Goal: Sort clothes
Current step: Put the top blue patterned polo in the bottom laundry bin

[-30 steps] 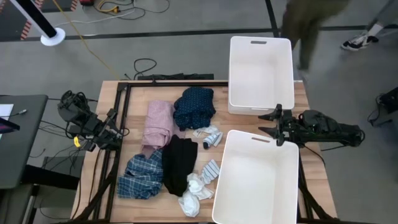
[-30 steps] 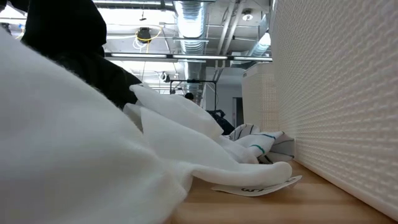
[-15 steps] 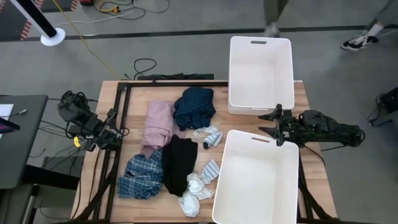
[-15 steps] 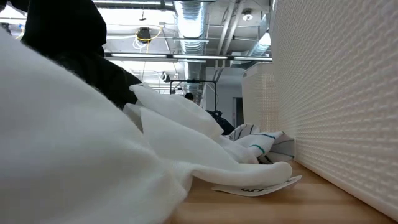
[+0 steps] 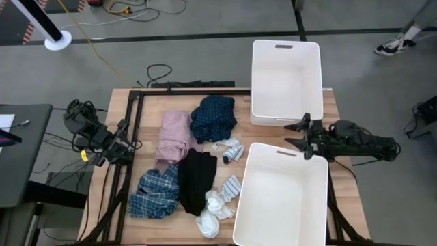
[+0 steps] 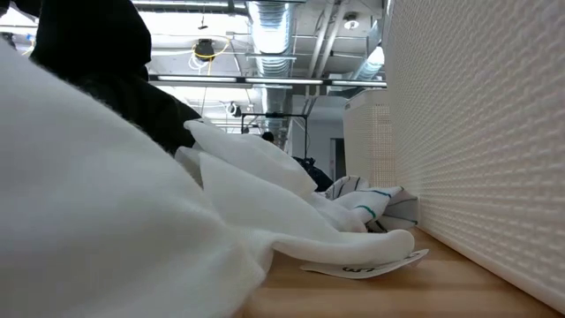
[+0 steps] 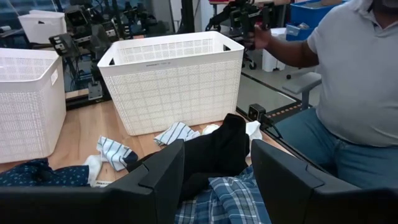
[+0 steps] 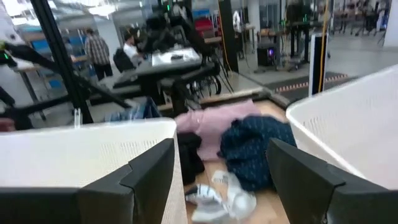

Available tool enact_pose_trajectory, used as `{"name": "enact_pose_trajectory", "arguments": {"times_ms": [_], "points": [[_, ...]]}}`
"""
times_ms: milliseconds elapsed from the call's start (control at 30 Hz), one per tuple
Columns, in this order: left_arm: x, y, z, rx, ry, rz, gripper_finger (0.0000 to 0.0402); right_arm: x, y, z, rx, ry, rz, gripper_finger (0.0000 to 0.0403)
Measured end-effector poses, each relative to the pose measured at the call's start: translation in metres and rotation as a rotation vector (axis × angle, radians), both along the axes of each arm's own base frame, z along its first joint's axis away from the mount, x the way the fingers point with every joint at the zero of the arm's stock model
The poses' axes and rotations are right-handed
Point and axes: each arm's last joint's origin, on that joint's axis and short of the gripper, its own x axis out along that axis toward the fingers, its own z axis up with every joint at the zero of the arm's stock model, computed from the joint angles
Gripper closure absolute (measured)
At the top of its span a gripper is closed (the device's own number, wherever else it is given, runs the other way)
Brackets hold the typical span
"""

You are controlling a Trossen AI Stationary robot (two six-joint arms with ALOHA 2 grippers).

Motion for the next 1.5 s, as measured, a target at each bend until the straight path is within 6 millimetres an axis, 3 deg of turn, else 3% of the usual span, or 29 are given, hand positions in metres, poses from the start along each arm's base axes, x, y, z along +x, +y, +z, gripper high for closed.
{"name": "enact_pose_trajectory", "arguments": {"times_ms": [367, 600, 900, 1167, 1500], "points": [[0.0, 0.0, 0.0, 0.0, 0.0, 0.0, 0.0222, -0.008, 0.0, 0.037, -0.042, -0.394, -0.004, 0.0127], [0.0, 0.0, 0.0, 0.0, 0.0, 0.0, 0.0222, -0.004, 0.0, 0.054, -0.059, -0.543, -0.011, 0.0127], [0.0, 0.0, 0.0, 0.0, 0.0, 0.0, 0.0222, 0.022, 0.0, 0.068, -0.12, -0.65, -0.036, 0.0127], [0.0, 0.0, 0.0, 0.0, 0.0, 0.0, 0.0222, 0.052, 0.0, 0.084, -0.107, -0.567, -0.025, 0.0127], [0.0, 0.0, 0.0, 0.009, -0.005, 0.004, 0.0222, 0.103, 0.004, 0.126, -0.137, -0.471, 0.093, 0.0127]]}}
